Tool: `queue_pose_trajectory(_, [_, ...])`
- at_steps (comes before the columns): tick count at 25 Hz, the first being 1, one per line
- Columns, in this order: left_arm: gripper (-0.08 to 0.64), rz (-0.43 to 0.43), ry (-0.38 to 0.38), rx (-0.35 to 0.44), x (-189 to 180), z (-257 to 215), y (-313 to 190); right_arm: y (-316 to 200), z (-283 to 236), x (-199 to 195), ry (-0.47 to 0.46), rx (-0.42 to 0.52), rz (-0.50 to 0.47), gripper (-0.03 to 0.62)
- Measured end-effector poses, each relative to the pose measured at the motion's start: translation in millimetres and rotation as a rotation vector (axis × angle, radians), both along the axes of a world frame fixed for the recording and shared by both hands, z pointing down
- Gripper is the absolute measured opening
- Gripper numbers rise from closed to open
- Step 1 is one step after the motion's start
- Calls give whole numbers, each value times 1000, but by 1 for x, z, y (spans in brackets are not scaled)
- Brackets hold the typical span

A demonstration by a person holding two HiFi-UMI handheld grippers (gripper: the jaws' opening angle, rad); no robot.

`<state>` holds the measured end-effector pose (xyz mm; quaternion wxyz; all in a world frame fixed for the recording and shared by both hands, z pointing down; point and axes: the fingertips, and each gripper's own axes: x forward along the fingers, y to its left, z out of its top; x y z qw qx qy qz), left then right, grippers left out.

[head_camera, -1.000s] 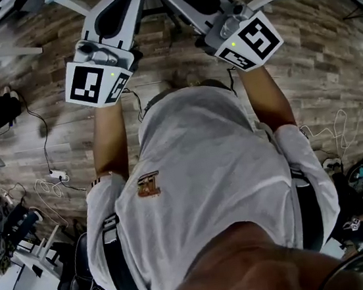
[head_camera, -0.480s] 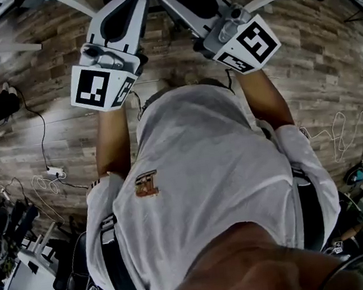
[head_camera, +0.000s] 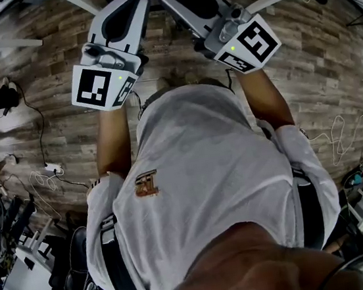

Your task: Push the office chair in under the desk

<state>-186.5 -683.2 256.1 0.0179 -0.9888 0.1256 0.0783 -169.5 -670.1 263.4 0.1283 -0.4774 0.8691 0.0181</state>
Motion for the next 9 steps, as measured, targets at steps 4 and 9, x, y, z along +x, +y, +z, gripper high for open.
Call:
queue_pose_trajectory(4, [18,-5,2,4,0,-1,1,1,0,0,1,1,-10,34])
queue_pose_trajectory(9, [18,-7,3,8,-2,-2,4,3,-1,-1,1,5,-14,34])
